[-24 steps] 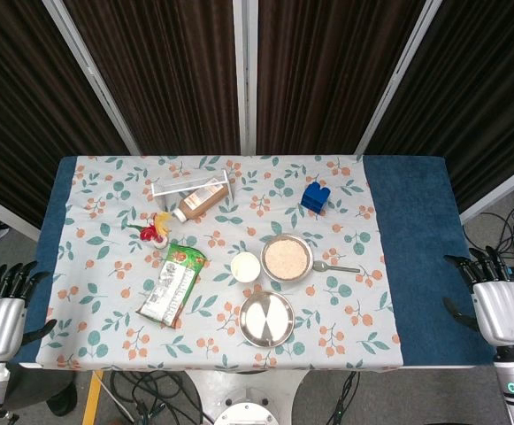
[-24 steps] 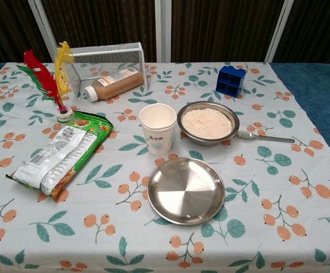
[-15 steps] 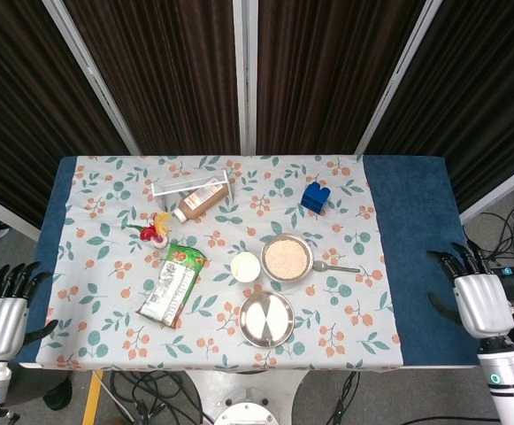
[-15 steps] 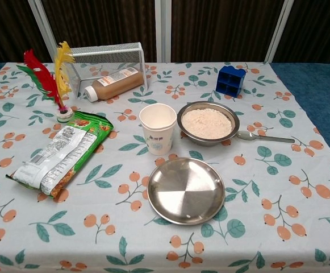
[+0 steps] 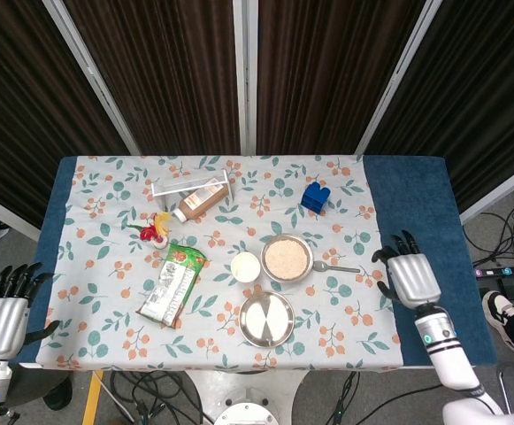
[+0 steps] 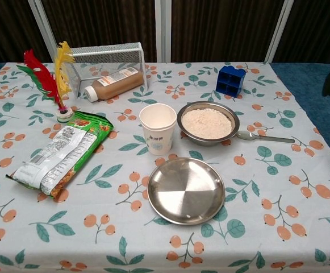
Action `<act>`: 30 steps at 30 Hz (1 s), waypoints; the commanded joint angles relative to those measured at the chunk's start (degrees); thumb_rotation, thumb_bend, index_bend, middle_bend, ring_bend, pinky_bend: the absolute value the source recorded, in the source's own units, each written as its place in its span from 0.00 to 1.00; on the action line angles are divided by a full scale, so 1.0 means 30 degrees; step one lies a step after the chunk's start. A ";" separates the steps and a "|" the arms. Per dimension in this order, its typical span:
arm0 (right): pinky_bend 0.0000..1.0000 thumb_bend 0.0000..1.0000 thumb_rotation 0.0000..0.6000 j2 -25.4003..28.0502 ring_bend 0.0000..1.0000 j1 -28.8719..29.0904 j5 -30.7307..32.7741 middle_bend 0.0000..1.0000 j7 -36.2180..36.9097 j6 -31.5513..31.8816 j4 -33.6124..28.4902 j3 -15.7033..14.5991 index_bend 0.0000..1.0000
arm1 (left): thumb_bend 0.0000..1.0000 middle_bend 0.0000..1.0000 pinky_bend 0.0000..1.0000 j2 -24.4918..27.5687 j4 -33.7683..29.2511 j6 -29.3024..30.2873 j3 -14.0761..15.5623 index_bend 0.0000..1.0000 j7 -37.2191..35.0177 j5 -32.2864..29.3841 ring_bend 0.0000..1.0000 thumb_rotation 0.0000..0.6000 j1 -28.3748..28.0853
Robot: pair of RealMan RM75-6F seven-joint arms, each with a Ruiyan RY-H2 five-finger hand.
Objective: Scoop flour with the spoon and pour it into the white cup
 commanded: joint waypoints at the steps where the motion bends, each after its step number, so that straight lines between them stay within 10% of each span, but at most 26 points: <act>1: 0.01 0.15 1.00 -0.1860 0.12 0.1182 0.1788 0.39 -0.1062 -0.1509 0.1841 0.0643 0.42 | 0.02 0.23 0.07 -0.0069 0.0228 -0.0163 -0.0036 0.28 -0.0195 -0.0098 0.12 1.00 -0.0067; 30: 0.01 0.22 1.00 -0.6280 0.19 0.4108 0.4989 0.51 -0.2075 -0.4793 0.7682 0.0691 0.50 | 0.03 0.23 0.07 -0.0641 0.1433 -0.0804 -0.0047 0.28 -0.1127 -0.0412 0.12 1.00 -0.0327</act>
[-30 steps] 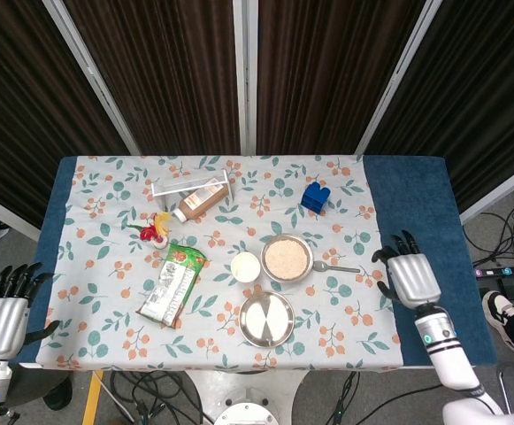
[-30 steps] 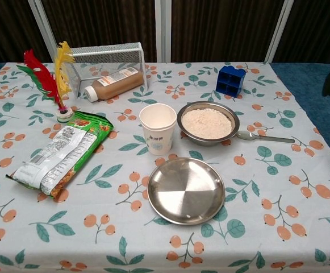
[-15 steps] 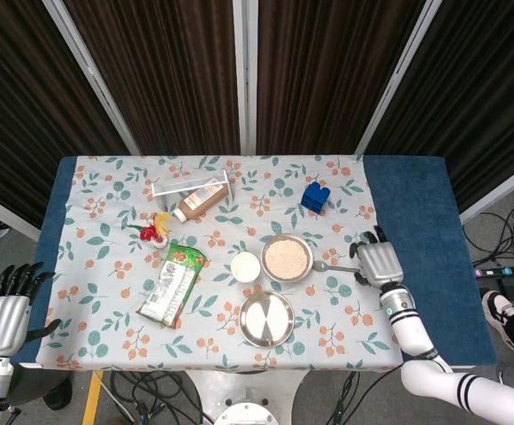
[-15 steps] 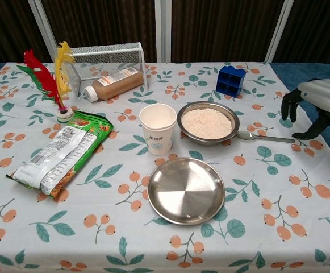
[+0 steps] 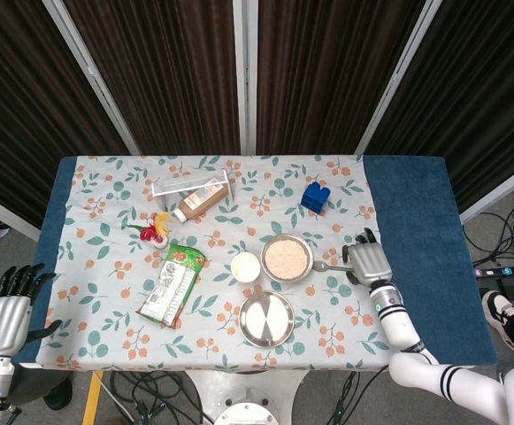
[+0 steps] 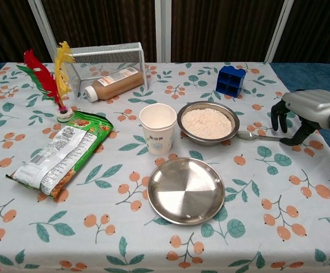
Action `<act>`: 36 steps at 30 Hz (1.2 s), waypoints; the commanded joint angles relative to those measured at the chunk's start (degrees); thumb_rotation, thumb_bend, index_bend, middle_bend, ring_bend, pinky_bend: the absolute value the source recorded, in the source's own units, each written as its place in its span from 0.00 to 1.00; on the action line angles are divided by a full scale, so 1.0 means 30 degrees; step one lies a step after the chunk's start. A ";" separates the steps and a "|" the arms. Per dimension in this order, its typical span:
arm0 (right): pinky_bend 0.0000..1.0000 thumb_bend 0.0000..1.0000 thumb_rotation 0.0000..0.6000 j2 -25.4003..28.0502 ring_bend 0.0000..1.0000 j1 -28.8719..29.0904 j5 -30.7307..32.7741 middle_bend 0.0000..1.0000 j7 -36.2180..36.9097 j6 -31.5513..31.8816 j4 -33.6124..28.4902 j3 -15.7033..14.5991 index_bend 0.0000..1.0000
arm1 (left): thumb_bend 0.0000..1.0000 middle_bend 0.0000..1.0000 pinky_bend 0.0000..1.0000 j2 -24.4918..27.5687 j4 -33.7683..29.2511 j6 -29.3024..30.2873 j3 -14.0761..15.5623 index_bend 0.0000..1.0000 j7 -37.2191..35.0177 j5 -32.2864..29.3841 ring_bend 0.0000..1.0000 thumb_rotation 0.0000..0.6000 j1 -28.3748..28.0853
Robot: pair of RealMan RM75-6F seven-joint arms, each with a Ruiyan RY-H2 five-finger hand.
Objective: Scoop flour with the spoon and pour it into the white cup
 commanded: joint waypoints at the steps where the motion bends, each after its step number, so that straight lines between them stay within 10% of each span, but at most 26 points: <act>1: 0.01 0.23 1.00 -0.0321 0.19 0.0187 0.0116 0.51 0.0082 -0.0221 0.0422 -0.0045 0.50 | 0.03 0.23 0.07 -0.0015 0.0022 -0.0022 0.0005 0.28 0.0000 -0.0024 0.12 1.00 -0.0002; 36: 0.00 0.33 1.00 0.0760 0.26 0.0986 0.0493 0.57 -0.0498 -0.0807 -0.0564 -0.0434 0.58 | 0.02 0.23 0.06 -0.0082 0.0416 0.0077 0.0042 0.28 -0.0185 -0.0219 0.12 1.00 0.0178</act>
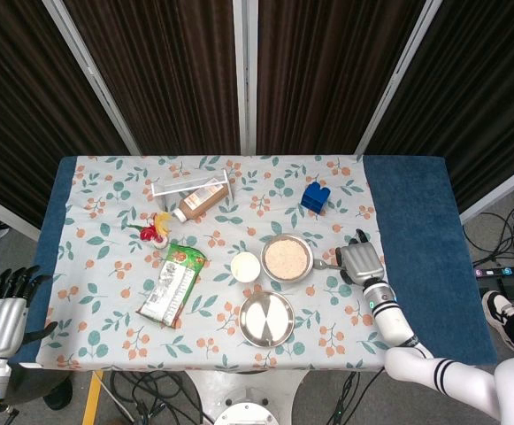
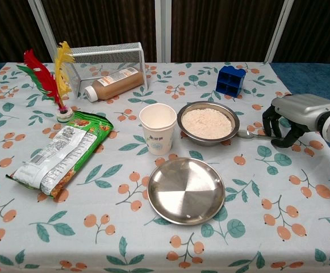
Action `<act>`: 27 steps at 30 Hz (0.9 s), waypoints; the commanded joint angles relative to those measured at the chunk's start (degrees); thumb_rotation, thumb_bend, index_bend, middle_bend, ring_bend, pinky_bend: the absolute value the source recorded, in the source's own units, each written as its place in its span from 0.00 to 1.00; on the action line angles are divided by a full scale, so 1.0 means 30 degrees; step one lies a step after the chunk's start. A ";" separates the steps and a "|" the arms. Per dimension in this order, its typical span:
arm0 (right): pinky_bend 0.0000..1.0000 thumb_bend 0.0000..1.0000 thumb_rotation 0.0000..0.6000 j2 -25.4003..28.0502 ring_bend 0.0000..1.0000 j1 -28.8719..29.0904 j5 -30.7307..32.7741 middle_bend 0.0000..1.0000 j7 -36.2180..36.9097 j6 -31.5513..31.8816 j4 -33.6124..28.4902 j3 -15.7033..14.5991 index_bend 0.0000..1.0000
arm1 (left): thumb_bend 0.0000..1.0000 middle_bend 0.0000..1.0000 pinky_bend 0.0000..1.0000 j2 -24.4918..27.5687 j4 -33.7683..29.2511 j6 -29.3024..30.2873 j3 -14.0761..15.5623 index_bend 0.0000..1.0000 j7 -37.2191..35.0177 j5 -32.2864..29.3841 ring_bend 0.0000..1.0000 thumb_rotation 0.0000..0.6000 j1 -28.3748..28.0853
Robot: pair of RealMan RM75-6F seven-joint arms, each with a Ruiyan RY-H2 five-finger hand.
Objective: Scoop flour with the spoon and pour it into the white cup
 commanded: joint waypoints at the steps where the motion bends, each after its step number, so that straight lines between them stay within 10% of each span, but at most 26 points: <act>1: 0.00 0.33 1.00 0.1352 0.26 0.0097 -0.0158 0.57 -0.0645 0.0145 -0.1351 -0.0138 0.58 | 0.02 0.23 0.06 0.0024 -0.0004 0.0034 -0.0005 0.28 0.0003 0.0021 0.12 1.00 0.0009; 13: 0.00 0.33 1.00 0.6310 0.27 0.1478 0.0728 0.58 -0.3988 0.0001 -0.6956 -0.0210 0.59 | 0.03 0.23 0.06 0.0100 -0.0098 0.0273 -0.0005 0.28 0.0058 0.0104 0.12 1.00 0.0123; 27: 0.00 0.33 1.00 0.3327 0.27 0.7402 0.6040 0.58 -0.9524 -0.2596 -0.4390 -0.1321 0.59 | 0.03 0.23 0.06 0.0080 -0.0018 0.0352 -0.0019 0.28 0.0005 0.0055 0.12 1.00 0.0220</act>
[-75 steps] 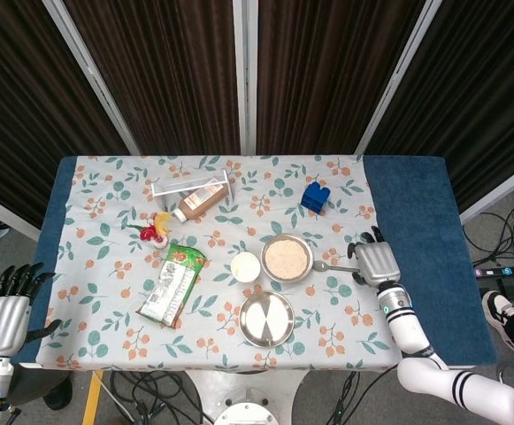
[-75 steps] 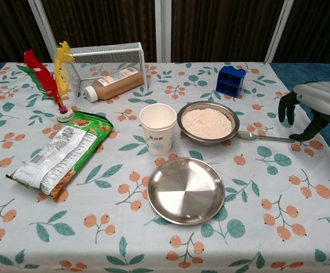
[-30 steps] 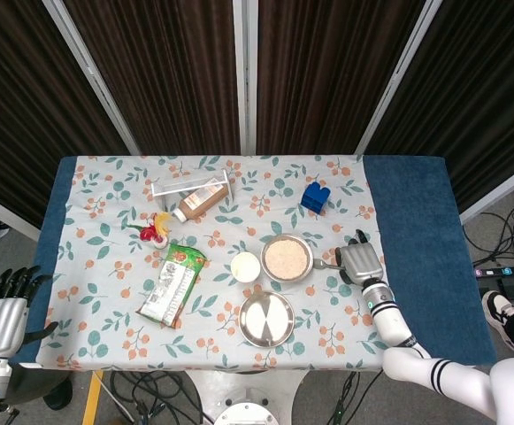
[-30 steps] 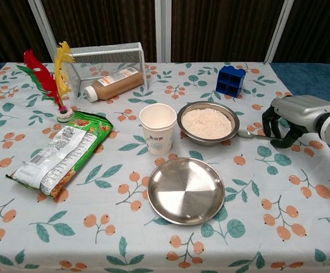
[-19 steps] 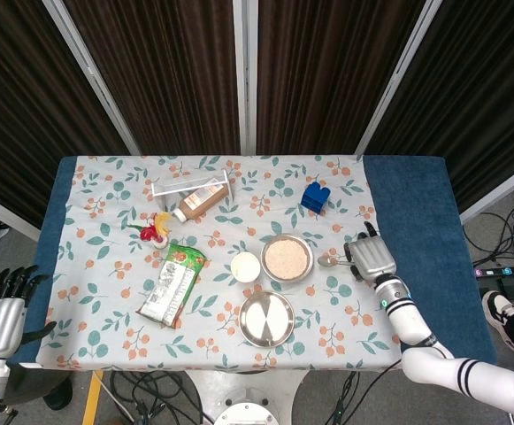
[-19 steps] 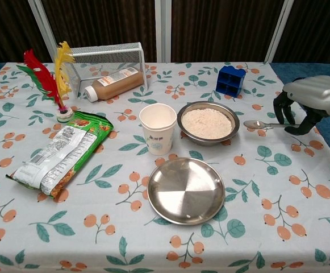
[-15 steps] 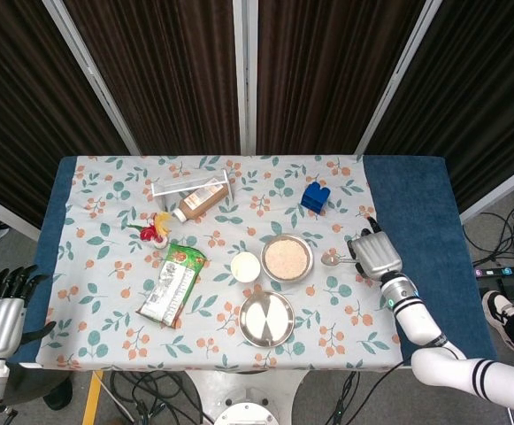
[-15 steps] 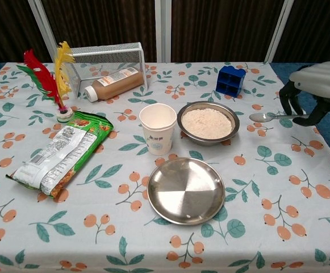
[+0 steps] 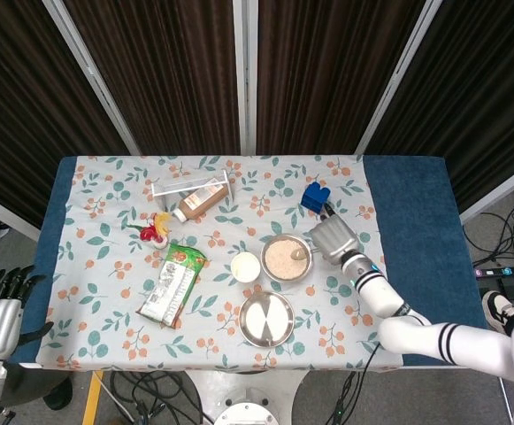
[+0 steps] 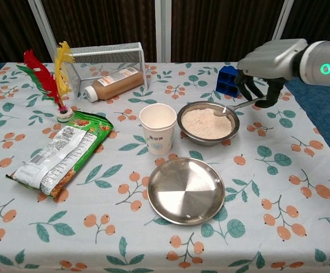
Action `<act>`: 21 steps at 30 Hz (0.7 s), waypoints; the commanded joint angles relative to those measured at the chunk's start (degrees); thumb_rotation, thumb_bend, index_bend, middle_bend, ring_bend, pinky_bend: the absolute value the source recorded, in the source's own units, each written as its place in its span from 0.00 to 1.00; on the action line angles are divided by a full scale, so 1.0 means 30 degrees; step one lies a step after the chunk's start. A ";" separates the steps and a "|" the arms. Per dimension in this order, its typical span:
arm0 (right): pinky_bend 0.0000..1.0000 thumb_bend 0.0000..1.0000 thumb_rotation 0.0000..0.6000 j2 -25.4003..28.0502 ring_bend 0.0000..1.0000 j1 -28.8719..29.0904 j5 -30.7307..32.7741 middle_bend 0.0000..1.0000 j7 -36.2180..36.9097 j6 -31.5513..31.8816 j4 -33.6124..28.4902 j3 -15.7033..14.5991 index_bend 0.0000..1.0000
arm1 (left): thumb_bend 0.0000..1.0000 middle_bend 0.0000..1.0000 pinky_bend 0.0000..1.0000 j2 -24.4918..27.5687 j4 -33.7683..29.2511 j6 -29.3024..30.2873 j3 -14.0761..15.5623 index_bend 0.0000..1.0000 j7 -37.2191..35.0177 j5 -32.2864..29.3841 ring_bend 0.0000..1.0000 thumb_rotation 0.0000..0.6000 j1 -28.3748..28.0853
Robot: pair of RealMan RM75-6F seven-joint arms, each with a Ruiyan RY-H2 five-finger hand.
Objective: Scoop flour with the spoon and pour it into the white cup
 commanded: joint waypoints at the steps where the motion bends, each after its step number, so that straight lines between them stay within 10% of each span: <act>1: 0.00 0.33 1.00 -0.1229 0.27 0.1470 0.1576 0.58 -0.1668 -0.0334 0.1050 -0.0923 0.59 | 0.03 0.23 0.06 -0.0093 0.0127 -0.0057 0.0016 0.28 -0.0084 -0.0017 0.12 1.00 -0.0001; 21: 0.00 0.33 1.00 -0.2606 0.27 0.3316 0.2933 0.58 -0.1161 0.0861 0.1808 -0.2067 0.59 | 0.02 0.23 0.06 -0.0398 0.0877 -0.0128 0.0016 0.28 -0.0686 -0.0113 0.12 1.00 0.0091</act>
